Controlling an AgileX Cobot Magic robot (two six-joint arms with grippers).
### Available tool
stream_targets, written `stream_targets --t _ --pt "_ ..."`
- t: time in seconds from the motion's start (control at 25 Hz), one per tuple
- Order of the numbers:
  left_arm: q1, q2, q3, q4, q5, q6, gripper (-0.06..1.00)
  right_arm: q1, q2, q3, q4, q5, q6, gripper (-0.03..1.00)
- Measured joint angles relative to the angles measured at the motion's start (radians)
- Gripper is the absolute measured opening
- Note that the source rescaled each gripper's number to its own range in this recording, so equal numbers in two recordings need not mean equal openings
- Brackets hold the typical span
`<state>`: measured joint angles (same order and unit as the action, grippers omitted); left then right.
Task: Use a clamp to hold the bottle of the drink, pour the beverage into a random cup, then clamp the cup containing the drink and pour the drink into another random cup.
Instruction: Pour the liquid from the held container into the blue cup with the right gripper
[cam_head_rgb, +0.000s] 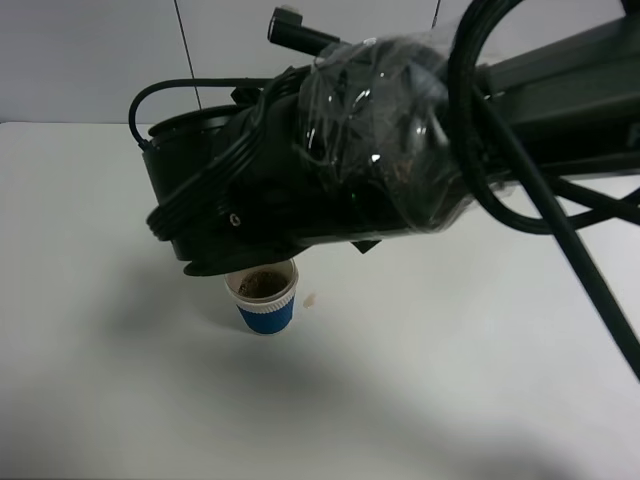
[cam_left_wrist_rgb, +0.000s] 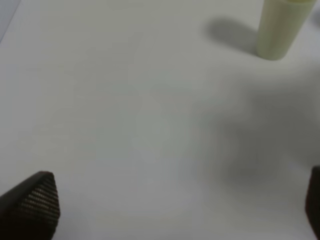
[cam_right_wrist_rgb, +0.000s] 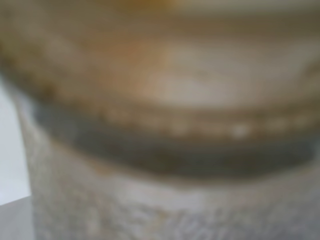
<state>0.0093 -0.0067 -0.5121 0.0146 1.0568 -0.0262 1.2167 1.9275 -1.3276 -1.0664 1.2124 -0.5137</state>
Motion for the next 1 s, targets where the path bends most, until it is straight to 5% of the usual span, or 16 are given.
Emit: stream_targets --t 1.0 --pt "0.000 0.000 0.000 0.000 0.000 0.000 1.00 0.000 0.000 0.061 -0.147 -0.001 0.061 0.01"
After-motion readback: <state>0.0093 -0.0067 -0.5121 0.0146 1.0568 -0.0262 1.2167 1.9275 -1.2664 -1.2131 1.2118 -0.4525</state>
